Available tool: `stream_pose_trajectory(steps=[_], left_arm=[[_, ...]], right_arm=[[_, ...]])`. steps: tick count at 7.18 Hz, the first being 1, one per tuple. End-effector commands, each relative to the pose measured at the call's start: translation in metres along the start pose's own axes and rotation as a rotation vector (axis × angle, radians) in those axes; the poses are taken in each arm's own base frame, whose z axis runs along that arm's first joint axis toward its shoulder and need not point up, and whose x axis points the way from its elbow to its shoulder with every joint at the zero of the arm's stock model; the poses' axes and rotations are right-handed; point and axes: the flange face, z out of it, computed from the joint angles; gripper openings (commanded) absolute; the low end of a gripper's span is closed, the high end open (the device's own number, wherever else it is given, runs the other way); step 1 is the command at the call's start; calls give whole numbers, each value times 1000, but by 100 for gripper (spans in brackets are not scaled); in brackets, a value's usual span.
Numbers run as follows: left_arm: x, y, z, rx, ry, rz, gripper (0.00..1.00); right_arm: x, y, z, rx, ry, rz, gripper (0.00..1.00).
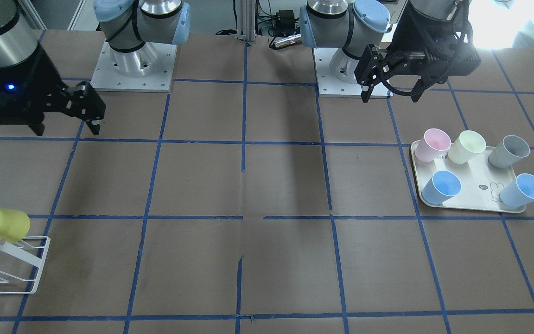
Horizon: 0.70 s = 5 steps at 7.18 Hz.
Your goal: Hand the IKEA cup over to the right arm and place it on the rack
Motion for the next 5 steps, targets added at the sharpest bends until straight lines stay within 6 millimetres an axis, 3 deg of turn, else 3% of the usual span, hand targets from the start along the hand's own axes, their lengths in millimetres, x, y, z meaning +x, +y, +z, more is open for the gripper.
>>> stream_pose_trajectory(steps=[1, 5], left_arm=[[0, 1, 0, 0, 0, 0, 100], [0, 1, 1, -1, 5, 0, 100]], right_arm=[[-47, 10, -1, -2, 1, 18, 100], [-48, 14, -1, -5, -3, 25, 100]])
